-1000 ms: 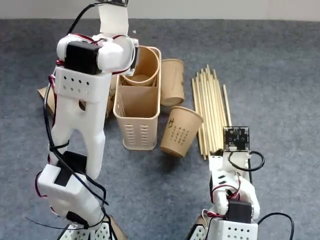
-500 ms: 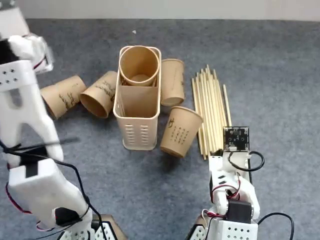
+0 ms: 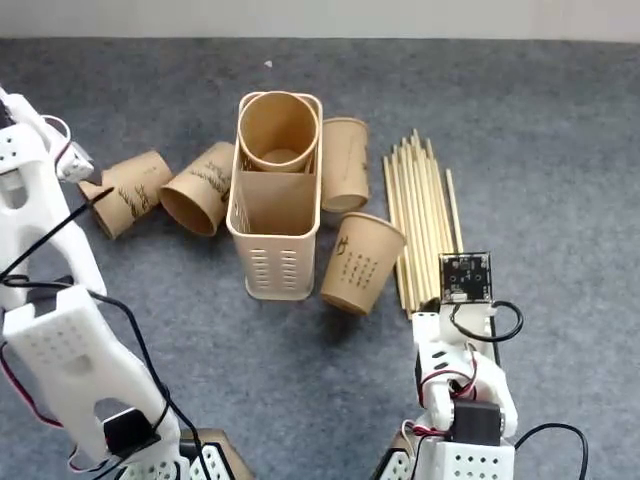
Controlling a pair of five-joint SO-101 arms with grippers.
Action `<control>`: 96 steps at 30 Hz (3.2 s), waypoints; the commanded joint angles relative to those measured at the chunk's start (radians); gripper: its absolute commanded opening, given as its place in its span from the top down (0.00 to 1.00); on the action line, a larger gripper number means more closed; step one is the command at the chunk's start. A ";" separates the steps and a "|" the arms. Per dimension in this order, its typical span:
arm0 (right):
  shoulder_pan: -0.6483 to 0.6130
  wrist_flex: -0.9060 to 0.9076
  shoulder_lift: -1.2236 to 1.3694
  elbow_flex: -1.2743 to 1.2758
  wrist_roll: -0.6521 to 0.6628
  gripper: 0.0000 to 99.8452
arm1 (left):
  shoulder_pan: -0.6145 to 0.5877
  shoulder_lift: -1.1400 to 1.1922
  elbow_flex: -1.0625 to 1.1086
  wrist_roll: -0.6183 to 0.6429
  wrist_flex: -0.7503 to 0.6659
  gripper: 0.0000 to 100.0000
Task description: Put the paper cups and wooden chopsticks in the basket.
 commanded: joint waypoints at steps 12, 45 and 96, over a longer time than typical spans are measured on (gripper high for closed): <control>-0.012 -0.018 -0.012 -0.004 0.014 0.86 | 0.002 0.159 -0.018 -0.020 -0.127 0.85; -0.015 -0.016 -0.012 -0.004 0.014 0.86 | 0.025 0.328 -0.303 -0.175 -0.017 0.85; -0.012 -0.019 -0.012 -0.004 0.015 0.86 | 0.291 0.166 -0.203 -0.265 -0.261 0.79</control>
